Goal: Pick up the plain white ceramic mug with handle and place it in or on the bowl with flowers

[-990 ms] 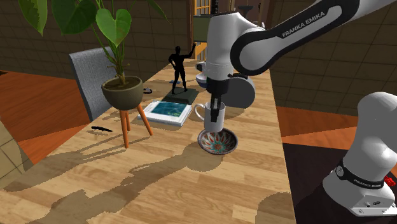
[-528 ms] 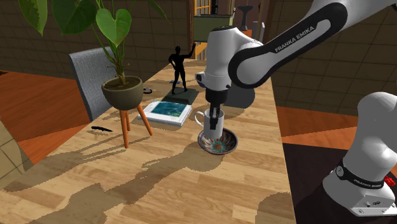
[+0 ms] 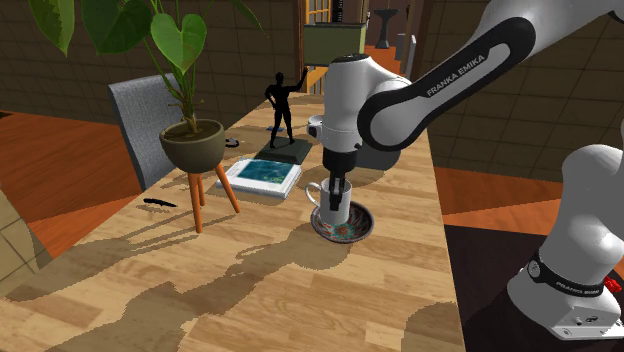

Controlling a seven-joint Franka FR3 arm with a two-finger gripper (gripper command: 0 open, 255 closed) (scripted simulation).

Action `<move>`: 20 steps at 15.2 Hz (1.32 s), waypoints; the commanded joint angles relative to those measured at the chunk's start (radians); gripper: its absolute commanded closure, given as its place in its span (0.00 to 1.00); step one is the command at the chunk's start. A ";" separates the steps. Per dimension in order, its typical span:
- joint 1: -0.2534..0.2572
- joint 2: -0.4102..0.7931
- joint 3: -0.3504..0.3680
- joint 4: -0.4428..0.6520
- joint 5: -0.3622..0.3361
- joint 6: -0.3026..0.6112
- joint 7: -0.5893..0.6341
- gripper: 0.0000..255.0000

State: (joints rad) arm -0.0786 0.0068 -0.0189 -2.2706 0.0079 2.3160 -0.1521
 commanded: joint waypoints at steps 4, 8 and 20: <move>0.000 0.000 0.000 0.000 0.000 0.001 0.000 0.00; 0.000 0.000 0.000 0.000 0.000 0.000 0.000 0.00; 0.000 -0.071 0.000 0.055 -0.002 -0.125 0.002 0.00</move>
State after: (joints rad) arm -0.0789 -0.0639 -0.0192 -2.2164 0.0055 2.1914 -0.1506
